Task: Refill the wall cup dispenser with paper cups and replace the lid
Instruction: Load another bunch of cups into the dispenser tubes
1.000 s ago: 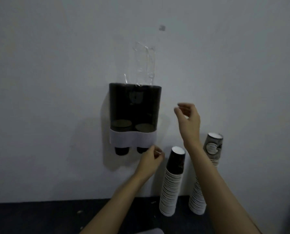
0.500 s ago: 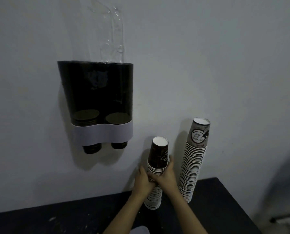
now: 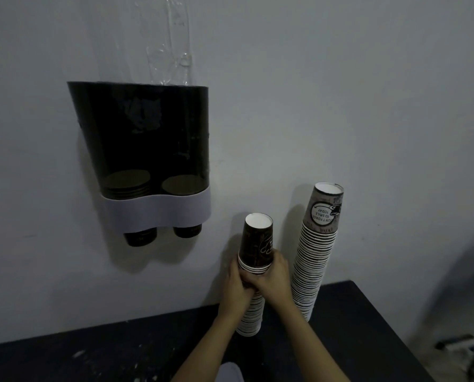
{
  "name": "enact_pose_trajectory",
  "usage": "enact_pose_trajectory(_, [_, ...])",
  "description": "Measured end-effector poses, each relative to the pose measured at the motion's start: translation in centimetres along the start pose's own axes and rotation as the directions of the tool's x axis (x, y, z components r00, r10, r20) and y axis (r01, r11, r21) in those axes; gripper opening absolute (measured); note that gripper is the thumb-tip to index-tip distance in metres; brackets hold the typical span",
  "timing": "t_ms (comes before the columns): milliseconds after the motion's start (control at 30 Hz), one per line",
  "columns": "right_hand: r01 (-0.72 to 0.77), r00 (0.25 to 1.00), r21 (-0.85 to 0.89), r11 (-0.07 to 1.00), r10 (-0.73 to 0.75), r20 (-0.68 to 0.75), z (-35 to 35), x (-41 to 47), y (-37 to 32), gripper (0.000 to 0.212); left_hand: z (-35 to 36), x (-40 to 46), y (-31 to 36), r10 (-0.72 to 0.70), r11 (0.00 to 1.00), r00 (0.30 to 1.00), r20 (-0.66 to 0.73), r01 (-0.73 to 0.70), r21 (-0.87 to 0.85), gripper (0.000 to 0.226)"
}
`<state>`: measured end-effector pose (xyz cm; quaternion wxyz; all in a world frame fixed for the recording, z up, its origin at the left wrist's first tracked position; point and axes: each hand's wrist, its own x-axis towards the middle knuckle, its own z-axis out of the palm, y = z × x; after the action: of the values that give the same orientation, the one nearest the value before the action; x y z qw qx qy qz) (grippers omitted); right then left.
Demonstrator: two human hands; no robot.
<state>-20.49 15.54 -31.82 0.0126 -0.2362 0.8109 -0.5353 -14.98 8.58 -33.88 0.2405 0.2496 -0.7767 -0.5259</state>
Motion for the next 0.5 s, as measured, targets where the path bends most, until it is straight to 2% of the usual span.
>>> enact_pose_trajectory(233, [-0.015,0.992,0.072,0.997,0.006,0.126,-0.8,0.3,0.1,0.07,-0.2,-0.2,0.2,-0.041,0.999,0.999,0.021,0.041,-0.015,0.068])
enact_pose_trajectory(367, [-0.018,0.997,0.158,0.987,0.005,0.082,-1.5,0.3,-1.0,0.061,-0.2,-0.1,0.3,-0.045,0.999,0.998,0.053,0.045,-0.005,0.074])
enact_pose_trajectory(500, [0.003,0.999,0.3,0.954,-0.016,0.039,-2.7,1.8,-4.2,0.065,-0.4,-0.2,0.2,-0.068,0.995,0.996,0.06,0.063,0.074,0.087])
